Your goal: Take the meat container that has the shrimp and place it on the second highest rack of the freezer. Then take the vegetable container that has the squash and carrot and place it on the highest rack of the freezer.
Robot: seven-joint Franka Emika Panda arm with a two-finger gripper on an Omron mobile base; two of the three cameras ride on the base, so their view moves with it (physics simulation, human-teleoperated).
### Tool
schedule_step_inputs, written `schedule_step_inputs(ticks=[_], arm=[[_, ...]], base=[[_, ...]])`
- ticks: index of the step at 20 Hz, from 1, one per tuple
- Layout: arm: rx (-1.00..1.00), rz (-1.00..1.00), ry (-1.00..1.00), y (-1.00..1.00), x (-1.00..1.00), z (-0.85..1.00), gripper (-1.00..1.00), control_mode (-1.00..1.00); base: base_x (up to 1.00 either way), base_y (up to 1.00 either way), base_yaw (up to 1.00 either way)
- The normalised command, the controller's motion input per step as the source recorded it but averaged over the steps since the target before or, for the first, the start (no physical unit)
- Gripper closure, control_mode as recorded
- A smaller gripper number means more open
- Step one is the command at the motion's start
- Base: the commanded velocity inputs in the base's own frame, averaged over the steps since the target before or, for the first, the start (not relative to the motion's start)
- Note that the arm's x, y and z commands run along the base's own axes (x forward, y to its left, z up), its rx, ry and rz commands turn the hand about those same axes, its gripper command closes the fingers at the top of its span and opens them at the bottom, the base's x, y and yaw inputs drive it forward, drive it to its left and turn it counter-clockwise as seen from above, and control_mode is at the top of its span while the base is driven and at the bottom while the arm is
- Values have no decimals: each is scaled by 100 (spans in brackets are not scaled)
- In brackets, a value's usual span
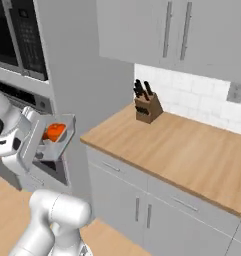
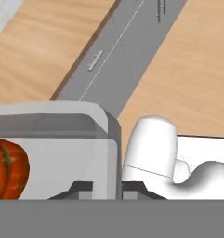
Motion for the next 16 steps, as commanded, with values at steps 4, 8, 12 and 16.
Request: schedule_step_inputs(ticks=[4,8,12,16], arm=[[0,0,0,0,0,0,100,100],[0,0,0,0,0,0,100,100],[0,0,0,0,0,0,100,100],[0,0,0,0,0,0,100,100]], base=[[-11,29,99],[0,67,87],[5,96,70],[33,100,50]])
